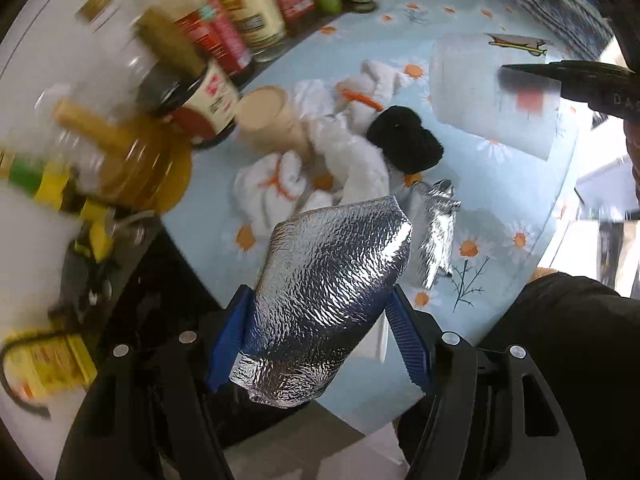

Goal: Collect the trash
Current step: 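Carry the foil pouch and plastic cup over the black trash bag in the sink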

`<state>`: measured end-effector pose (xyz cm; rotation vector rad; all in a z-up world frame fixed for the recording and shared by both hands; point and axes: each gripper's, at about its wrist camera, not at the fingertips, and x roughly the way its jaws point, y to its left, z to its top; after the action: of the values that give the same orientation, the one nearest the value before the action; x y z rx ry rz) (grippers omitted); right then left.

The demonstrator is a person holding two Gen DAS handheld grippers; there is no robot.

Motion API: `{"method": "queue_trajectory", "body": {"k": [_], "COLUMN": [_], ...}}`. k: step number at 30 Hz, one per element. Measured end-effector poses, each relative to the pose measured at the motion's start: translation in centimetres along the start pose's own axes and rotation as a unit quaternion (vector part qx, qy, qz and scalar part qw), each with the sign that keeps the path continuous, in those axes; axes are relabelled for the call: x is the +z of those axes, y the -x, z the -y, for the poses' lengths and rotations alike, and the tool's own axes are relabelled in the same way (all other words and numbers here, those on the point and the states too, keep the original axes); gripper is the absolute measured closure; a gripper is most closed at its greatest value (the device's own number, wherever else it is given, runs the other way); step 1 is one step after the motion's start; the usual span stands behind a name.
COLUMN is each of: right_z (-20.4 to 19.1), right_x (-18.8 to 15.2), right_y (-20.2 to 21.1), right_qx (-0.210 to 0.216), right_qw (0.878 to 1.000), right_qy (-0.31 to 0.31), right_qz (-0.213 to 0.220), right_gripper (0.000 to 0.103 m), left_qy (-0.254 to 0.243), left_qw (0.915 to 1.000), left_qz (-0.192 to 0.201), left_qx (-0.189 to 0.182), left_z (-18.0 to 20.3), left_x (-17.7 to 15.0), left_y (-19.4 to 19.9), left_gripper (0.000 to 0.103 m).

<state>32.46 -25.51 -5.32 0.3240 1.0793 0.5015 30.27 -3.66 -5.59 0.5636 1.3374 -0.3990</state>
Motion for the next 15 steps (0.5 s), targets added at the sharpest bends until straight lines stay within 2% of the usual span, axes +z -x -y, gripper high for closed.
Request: {"method": "queue_trajectory", "body": {"k": [6, 15], "right_z": [-3.3, -10.1], "right_x": [1.0, 1.8], "right_y": [-2.2, -5.9], "right_qx": [0.021, 0.044], "right_qw": [0.998, 0.990], "right_qy": [0.056, 0.123], "right_qz": [-0.029, -0.061], "right_gripper": [0.101, 0.101], "left_qy": [0.077, 0.164], "left_qw": [0.9970, 0.9861], "left_qz": [0.009, 0.023], "left_qx": [0.007, 0.010], "left_z": [-2.4, -6.9], "left_x": [-3.5, -9.1], "left_y": [0.9, 1.3], "left_gripper": [0.037, 0.037]}}
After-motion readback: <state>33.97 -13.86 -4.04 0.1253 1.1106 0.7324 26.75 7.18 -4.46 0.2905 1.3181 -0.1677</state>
